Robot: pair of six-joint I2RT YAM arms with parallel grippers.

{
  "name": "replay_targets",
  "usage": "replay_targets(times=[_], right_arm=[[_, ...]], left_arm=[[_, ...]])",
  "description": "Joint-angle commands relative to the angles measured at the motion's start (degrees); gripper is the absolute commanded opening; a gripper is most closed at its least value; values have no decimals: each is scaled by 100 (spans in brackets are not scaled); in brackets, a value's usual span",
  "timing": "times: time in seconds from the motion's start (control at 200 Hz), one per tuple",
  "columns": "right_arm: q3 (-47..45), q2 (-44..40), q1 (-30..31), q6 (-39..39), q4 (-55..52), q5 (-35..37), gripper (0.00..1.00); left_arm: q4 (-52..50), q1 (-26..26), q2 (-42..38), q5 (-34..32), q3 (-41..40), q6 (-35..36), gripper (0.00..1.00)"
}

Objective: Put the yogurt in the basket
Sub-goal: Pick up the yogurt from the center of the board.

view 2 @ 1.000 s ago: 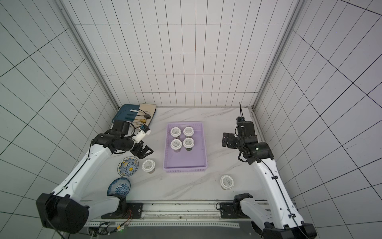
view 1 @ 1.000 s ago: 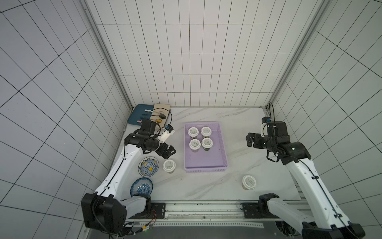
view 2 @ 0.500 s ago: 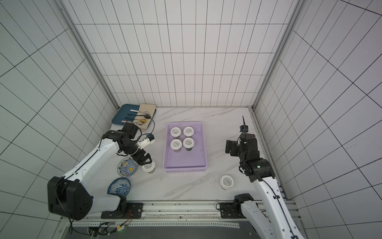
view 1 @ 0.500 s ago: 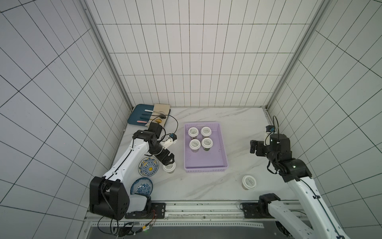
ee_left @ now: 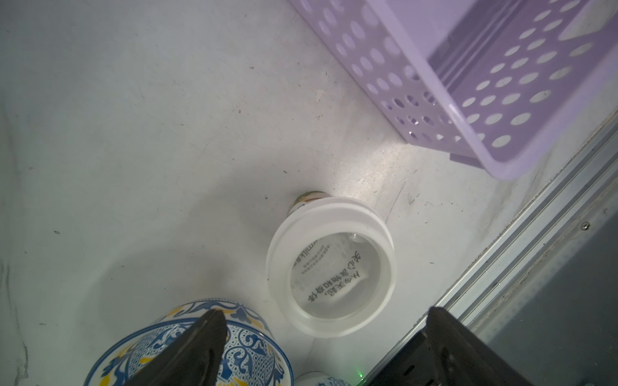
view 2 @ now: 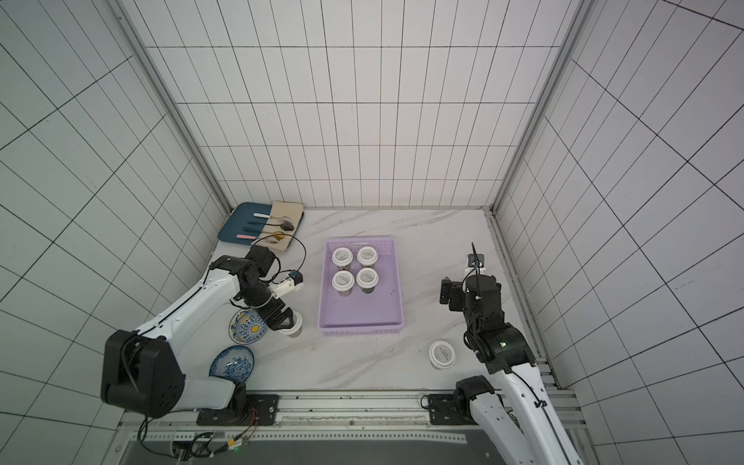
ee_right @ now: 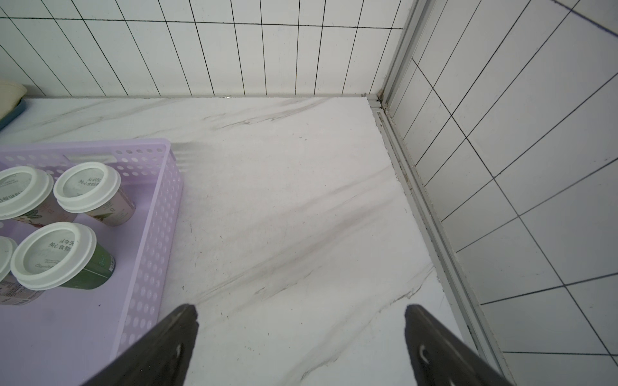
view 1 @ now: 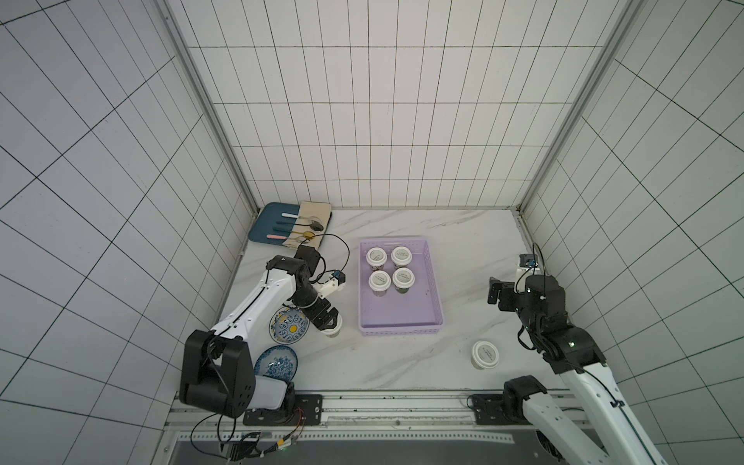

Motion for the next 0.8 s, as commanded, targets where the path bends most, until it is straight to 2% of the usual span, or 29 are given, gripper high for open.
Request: replay_targets(times=[0.0,0.15,0.495,0.62,0.795], right_arm=[[-134,-9,93,-74,148,214,99],[-166,-15,120,-53,183,232,99],[-131,64,164,-97,142,294,99],[-158,66,181,-70,179,253,99],[-130,126,207,-99,136,326,99]], left_arm=[[83,-39,72,94,-68,93,97],[188,-73,20,471,-222,214,97],[482,-118,161,201,-467,116,97],[517,-118,81,556,-587,147,97],[563,-135,156,392,-598,32,96]])
